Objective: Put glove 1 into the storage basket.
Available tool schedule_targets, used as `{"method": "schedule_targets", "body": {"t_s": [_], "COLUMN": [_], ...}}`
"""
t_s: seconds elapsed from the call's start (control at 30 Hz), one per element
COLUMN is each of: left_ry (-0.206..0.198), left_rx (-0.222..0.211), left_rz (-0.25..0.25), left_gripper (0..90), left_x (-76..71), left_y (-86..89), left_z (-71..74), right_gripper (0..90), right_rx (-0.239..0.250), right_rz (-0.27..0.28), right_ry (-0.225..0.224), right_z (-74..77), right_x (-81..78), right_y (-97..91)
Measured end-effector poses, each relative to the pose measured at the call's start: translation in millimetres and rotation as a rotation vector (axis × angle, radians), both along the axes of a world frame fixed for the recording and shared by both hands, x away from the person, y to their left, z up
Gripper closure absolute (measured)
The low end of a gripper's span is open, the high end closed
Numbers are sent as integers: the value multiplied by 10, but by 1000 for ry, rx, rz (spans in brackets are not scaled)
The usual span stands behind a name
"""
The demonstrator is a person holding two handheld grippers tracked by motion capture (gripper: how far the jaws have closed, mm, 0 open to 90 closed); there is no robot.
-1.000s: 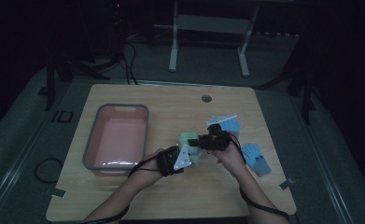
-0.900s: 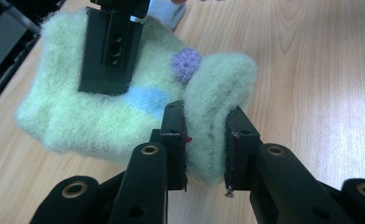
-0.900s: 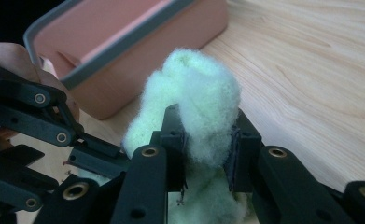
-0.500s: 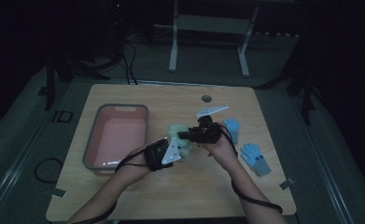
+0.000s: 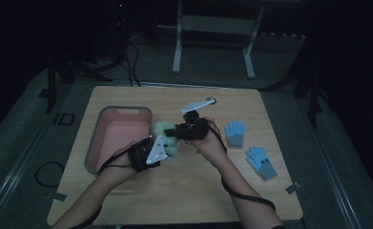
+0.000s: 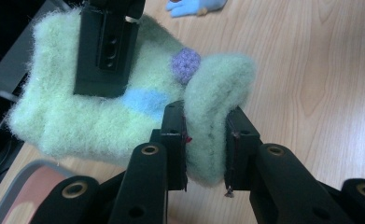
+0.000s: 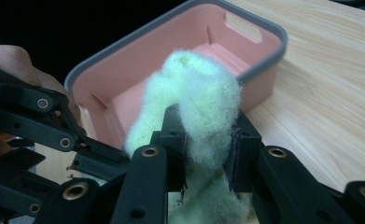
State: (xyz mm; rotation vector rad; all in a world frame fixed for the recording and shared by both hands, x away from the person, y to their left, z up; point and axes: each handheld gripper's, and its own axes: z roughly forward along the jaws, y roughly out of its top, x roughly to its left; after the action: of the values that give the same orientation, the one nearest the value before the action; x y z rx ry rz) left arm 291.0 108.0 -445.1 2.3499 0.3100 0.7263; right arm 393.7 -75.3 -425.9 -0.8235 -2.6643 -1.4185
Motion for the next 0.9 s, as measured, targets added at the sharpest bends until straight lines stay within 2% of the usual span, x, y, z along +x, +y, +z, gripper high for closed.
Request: {"method": "schedule_targets", "body": {"t_s": [0.53, 0.9], "left_ry": [7, 24], "left_rx": [11, 10], "left_rz": [68, 130], "left_gripper": [739, 738], "left_x": [-78, -140], "left_y": [487, 856], "left_z": [46, -19], "right_gripper": [727, 727], "right_rx": [-1, -15], "right_rz": [64, 114], "right_ry": [-7, 4], "right_z": [72, 18], "right_x": [0, 12], "right_y": [600, 1061]}}
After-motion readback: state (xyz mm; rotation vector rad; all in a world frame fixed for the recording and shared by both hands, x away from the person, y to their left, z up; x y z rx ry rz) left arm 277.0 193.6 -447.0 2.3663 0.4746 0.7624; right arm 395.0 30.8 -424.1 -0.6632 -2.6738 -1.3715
